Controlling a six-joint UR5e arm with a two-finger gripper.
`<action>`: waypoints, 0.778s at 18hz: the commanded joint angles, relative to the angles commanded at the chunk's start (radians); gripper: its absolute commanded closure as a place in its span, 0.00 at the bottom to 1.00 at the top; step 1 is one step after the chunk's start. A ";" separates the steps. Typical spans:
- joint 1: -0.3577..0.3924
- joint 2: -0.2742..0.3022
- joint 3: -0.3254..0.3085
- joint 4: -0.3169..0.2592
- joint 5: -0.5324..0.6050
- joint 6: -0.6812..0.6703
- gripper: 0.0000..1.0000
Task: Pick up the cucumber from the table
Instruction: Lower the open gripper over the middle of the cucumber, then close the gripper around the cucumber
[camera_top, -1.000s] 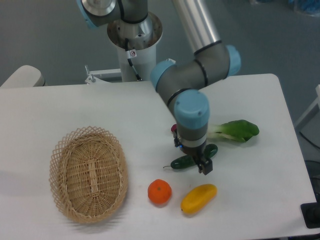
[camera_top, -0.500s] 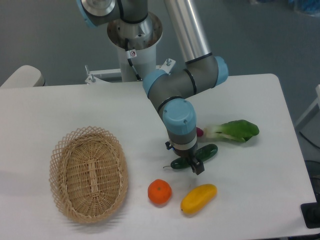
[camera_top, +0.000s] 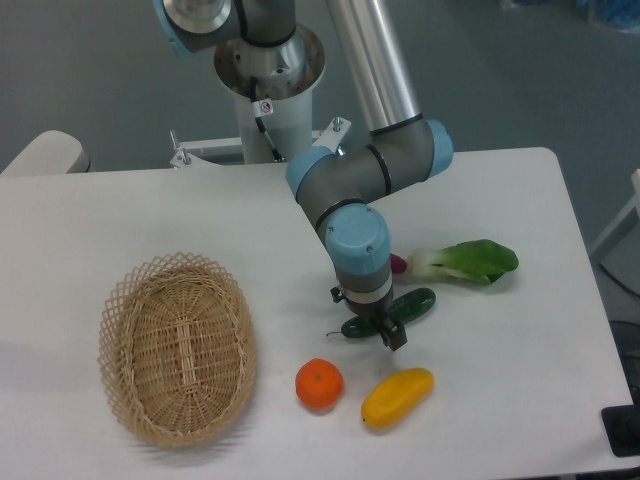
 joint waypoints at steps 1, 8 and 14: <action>0.000 0.000 0.000 0.000 0.000 0.002 0.03; 0.006 0.002 0.009 -0.002 -0.002 0.015 0.61; 0.009 0.005 0.028 -0.005 -0.005 0.017 0.67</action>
